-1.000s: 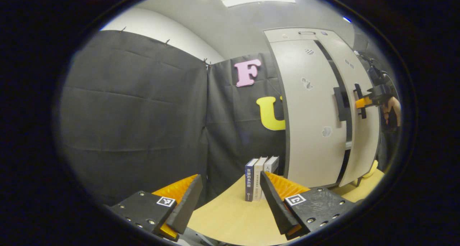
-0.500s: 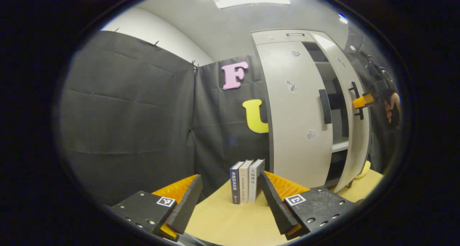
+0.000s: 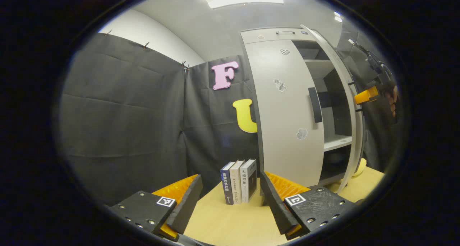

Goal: Open the right door of the double-door shoe cabinet with the right hand, and open the left door with the left hand.

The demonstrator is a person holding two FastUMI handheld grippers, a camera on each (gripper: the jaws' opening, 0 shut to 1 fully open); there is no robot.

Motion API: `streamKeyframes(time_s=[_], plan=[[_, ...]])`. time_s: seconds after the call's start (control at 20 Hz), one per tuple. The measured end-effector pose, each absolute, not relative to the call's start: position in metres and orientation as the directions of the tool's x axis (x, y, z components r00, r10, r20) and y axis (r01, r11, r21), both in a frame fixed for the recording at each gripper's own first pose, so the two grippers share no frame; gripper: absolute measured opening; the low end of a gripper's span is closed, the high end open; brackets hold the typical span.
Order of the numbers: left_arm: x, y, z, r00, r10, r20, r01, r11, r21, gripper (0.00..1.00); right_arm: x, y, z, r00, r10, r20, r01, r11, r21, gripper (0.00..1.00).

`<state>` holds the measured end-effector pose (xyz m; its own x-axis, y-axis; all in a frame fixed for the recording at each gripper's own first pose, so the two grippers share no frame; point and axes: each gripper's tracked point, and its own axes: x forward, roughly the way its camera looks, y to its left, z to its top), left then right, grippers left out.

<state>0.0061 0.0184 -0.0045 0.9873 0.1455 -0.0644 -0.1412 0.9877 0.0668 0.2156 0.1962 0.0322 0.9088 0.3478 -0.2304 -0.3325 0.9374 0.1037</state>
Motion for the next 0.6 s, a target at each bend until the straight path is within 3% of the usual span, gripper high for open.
streamKeyframes(time_s=[0.45,0.6], plan=[[0.018,-0.027,0.003,0.997,0.054,-0.052,-0.051,0.997,0.062,0.94,0.209,0.182,0.036,0.912,0.342,-0.228,-0.329,0.94,0.094,0.13],[0.019,-0.041,0.002,0.998,0.027,-0.055,-0.024,0.998,0.06,0.94,0.207,0.176,0.037,0.916,0.331,-0.227,-0.32,0.944,0.086,0.16]])
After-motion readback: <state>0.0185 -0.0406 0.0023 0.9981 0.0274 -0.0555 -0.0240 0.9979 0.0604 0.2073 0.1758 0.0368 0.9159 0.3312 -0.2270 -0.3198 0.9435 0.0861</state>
